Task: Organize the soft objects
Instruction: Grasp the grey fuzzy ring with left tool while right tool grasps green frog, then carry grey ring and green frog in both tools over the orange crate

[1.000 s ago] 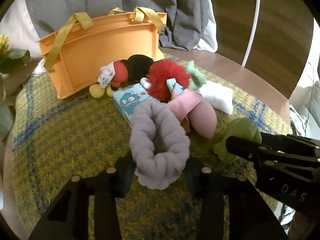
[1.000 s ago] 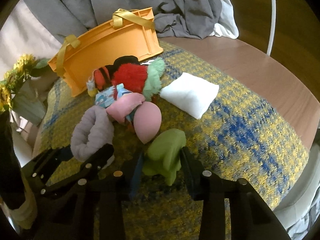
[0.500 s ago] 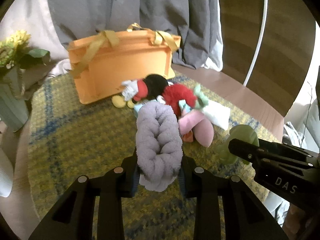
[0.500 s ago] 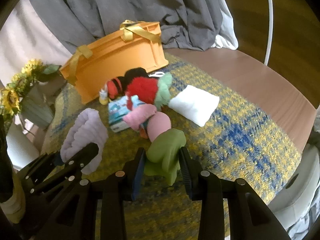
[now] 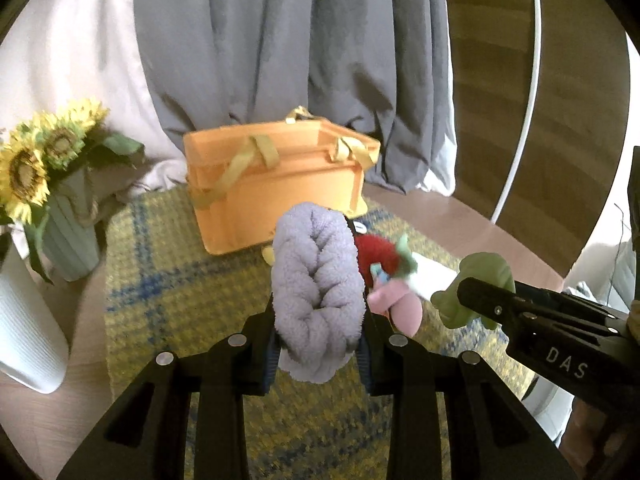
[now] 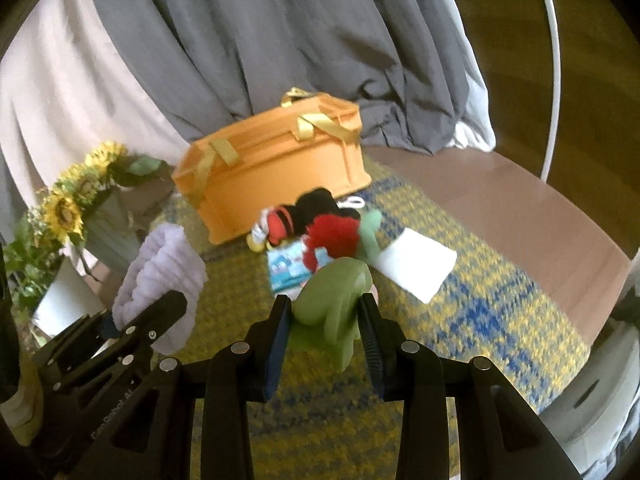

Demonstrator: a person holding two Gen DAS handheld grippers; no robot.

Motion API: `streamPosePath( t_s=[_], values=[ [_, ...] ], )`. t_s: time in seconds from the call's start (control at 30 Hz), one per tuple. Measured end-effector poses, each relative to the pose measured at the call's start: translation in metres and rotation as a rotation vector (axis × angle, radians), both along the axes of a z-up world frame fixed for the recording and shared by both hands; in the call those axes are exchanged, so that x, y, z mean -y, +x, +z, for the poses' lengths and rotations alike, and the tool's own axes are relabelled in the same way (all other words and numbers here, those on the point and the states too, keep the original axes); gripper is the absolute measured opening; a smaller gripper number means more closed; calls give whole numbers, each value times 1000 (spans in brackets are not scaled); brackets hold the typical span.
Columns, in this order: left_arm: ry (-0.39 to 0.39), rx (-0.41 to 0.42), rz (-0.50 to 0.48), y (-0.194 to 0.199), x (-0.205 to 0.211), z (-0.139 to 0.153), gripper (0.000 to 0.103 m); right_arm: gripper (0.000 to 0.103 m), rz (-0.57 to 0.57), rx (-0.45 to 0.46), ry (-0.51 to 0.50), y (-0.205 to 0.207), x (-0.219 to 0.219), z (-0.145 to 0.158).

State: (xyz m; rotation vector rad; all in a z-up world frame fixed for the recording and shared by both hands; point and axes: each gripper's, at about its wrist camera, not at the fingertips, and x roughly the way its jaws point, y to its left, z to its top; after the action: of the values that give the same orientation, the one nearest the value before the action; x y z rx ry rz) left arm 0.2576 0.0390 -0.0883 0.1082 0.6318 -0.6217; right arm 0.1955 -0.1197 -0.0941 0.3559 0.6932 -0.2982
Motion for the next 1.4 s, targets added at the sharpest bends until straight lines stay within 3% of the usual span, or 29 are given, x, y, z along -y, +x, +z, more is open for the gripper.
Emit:
streamPosePath(
  t_s=[0.37,1.03,1.4],
  values=[
    [-22,72,105,-1,9,29,31,36,78,102,-29,8,8,31],
    [-51,185,383,4,87,64,31,36,350,222,-44,56,90,66],
    [-34,235,446,17,102,78,31,36,426,280,-33,81,114,76]
  ],
)
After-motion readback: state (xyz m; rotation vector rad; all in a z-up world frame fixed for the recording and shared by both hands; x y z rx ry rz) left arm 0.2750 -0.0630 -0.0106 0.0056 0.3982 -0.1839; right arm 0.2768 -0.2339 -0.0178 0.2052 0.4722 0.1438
